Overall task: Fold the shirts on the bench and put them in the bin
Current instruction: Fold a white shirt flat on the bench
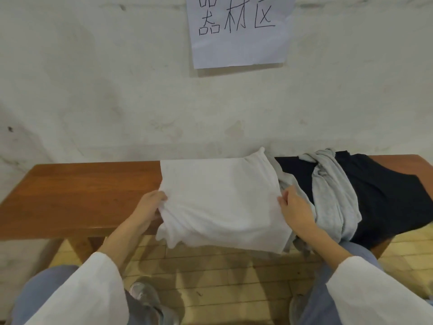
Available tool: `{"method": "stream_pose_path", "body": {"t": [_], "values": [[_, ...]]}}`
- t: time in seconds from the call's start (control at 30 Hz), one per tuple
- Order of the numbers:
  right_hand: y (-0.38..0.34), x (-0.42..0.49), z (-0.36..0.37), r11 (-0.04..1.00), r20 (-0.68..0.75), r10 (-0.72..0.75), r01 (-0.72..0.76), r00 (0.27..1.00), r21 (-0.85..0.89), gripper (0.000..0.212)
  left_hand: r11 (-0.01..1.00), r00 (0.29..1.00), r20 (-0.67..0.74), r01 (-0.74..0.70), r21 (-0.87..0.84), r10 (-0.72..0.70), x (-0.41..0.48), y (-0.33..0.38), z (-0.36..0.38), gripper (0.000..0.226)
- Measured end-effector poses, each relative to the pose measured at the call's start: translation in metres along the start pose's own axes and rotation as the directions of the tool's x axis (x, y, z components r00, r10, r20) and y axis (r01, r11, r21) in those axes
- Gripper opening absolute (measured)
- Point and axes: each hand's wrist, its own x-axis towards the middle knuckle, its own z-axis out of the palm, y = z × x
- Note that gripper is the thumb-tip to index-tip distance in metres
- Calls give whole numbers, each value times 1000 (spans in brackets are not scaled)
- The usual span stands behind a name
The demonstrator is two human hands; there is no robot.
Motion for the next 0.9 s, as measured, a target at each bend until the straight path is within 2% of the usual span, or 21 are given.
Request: {"method": "stream_pose_path", "body": {"t": [0.03, 0.1, 0.17, 0.27, 0.4, 0.47, 0.57, 0.63, 0.77, 0.9], "values": [[2, -3, -3, 999, -3, -21, 22, 1000, 44, 15, 999, 998, -60, -7, -44, 5, -1, -3, -6, 16], [8, -14, -8, 991, 17, -52, 50, 998, 126, 17, 1000, 996, -94, 1, 13, 0, -6, -11, -19, 15], [19, -27, -7, 987, 125, -64, 45, 990, 154, 22, 997, 999, -5, 40, 58, -40, -16, -18, -25, 24], [42, -45, 0, 998, 310, -59, 54, 949, 25, 26, 994, 998, 62, 19, 105, -25, -31, -31, -26, 45], [57, -54, 6, 994, 336, -83, 101, 938, -36, 18, 972, 996, 49, -83, 218, 74, -41, -43, -24, 15], [54, -55, 8, 997, 378, -72, 79, 923, -2, 11, 982, 999, 54, -18, 187, 8, -44, -40, -21, 24], [46, -60, 17, 992, 457, -91, 42, 885, 116, 7, 994, 993, 99, 46, 98, -56, -48, -33, -17, 22], [43, -63, 24, 984, 450, -83, 1, 889, 178, 11, 993, 990, 119, 62, 96, -74, -46, -30, -17, 24], [35, -65, 28, 980, 385, -26, -53, 923, 193, 15, 984, 991, 113, 50, 172, -70, -37, -34, -20, 31], [18, -57, 13, 909, 375, -10, -148, 927, 389, 18, 964, 979, 193, 19, 266, -72, -34, -38, -21, 41]]}}
